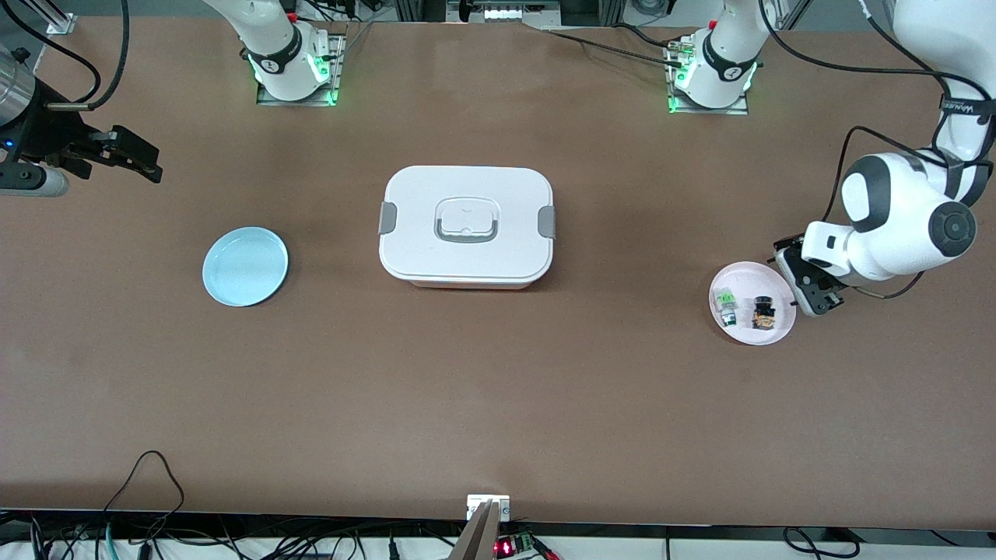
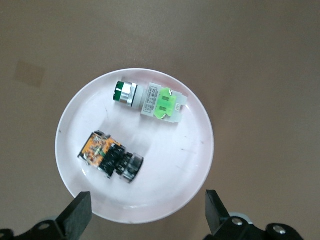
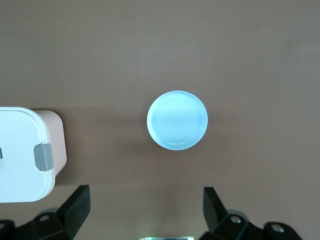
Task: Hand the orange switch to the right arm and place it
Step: 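Move the left gripper down over the orange switch on the white dish, then close the left gripper on the orange switch and lift it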
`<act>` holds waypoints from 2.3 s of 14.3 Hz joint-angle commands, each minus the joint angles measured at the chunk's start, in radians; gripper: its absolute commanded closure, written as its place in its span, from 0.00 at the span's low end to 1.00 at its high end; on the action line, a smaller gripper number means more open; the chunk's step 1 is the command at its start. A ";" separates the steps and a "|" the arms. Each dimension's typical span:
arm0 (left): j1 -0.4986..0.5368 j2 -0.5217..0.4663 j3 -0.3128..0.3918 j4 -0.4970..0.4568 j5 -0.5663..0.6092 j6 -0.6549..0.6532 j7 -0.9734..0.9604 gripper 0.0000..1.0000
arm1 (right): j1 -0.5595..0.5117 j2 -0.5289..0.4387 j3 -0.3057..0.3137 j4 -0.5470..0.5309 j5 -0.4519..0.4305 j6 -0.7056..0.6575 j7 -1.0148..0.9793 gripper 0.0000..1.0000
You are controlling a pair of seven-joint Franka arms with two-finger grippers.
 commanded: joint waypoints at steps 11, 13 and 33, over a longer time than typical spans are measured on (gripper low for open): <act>-0.003 0.163 -0.002 0.010 -0.016 0.269 0.436 0.00 | -0.002 -0.027 0.003 -0.013 0.004 -0.013 -0.013 0.00; -0.003 0.169 -0.002 0.011 -0.016 0.278 0.453 0.00 | -0.002 -0.027 0.003 -0.014 0.004 -0.012 -0.013 0.00; 0.006 0.065 -0.131 0.037 -0.393 0.016 0.446 1.00 | -0.002 -0.027 -0.001 -0.017 0.053 -0.036 -0.014 0.00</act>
